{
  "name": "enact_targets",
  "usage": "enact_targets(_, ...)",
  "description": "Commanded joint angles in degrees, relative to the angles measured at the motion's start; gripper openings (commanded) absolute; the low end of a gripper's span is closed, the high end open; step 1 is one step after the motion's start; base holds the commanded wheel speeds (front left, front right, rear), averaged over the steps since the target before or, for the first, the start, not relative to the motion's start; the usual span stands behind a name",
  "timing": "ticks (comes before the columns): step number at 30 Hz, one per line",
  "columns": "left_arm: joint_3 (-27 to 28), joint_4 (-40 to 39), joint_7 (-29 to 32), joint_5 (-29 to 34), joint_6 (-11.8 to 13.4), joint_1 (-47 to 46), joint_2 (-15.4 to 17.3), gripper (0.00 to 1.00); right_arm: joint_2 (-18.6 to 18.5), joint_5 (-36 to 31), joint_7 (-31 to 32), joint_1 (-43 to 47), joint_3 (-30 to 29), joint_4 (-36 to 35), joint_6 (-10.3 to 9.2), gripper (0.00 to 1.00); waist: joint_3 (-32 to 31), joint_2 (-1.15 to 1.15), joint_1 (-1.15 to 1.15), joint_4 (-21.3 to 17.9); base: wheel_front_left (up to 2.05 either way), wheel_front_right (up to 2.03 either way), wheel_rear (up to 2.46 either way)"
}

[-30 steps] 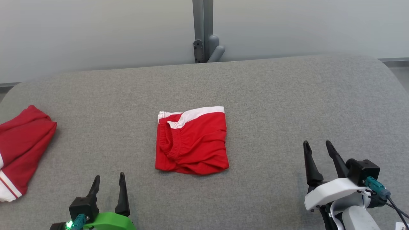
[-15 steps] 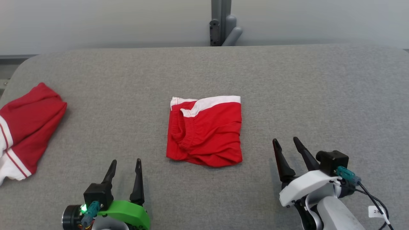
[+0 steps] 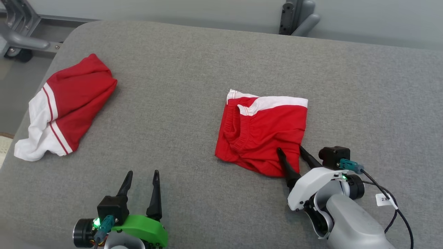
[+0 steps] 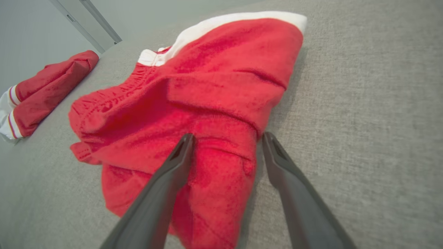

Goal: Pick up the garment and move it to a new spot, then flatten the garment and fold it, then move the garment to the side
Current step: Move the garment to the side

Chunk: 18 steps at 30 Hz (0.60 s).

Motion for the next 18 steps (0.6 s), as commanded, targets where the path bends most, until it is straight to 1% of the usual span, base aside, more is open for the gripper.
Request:
enact_targets(1,-0.08,0.04,0.0,-0.05,0.15,-0.45,0.19,1.0,-0.33,0.66,-0.31,-0.65,0.32,0.83,0.0,1.0,0.64,0.0,0.0,1.3,0.0,0.0,0.0)
enact_targets(2,-0.07,0.03,0.0,0.0,0.2,-0.4,0.19,1.0,-0.31,0.55,-0.34,-1.09,0.63,1.84,0.0,0.49,0.57,0.0,0.0,1.32,0.0,0.0,0.0)
enact_targets(3,0.0,0.0,0.0,0.03,0.29,-0.33,0.19,1.0,-0.29,0.58,-0.25,-1.27,0.87,2.89,0.0,0.15,0.45,0.0,0.0,1.19,0.0,0.0,0.0)
enact_targets(4,0.01,-0.04,0.0,0.12,0.38,-0.26,0.18,1.0,-0.27,1.04,-0.26,-1.33,1.11,3.59,0.0,0.0,0.31,0.0,0.0,0.95,0.0,0.0,0.0)
enact_targets(6,0.02,0.02,0.0,0.25,0.29,-0.08,0.18,1.0,-0.26,1.28,-0.32,-1.65,1.61,4.53,0.0,0.0,0.03,0.0,0.0,0.19,0.0,0.0,0.0)
enact_targets(9,0.2,0.06,0.0,0.7,-0.12,0.08,0.2,1.0,-0.52,1.36,-0.38,-1.77,0.16,3.18,-0.04,0.0,-0.58,0.0,0.0,-1.73,0.0,0.0,0.0)
enact_targets(11,0.33,-0.18,0.0,0.96,-0.33,0.15,0.19,1.0,-0.55,1.03,-0.4,-1.0,-0.57,2.18,-0.04,0.0,-1.03,0.0,0.0,-3.67,0.0,0.0,0.0)
enact_targets(14,0.41,-0.35,0.0,1.26,-0.47,0.15,0.19,1.0,-0.76,0.84,-0.41,0.16,-1.73,0.91,-0.04,0.0,-1.56,0.0,0.0,-7.64,0.0,0.0,0.0)
enact_targets(18,0.44,-0.67,0.0,1.69,-0.79,-0.75,0.19,1.0,-0.78,0.57,-0.42,0.61,-1.66,0.01,-0.04,0.0,-1.43,0.0,0.0,-15.05,0.0,0.0,0.0)
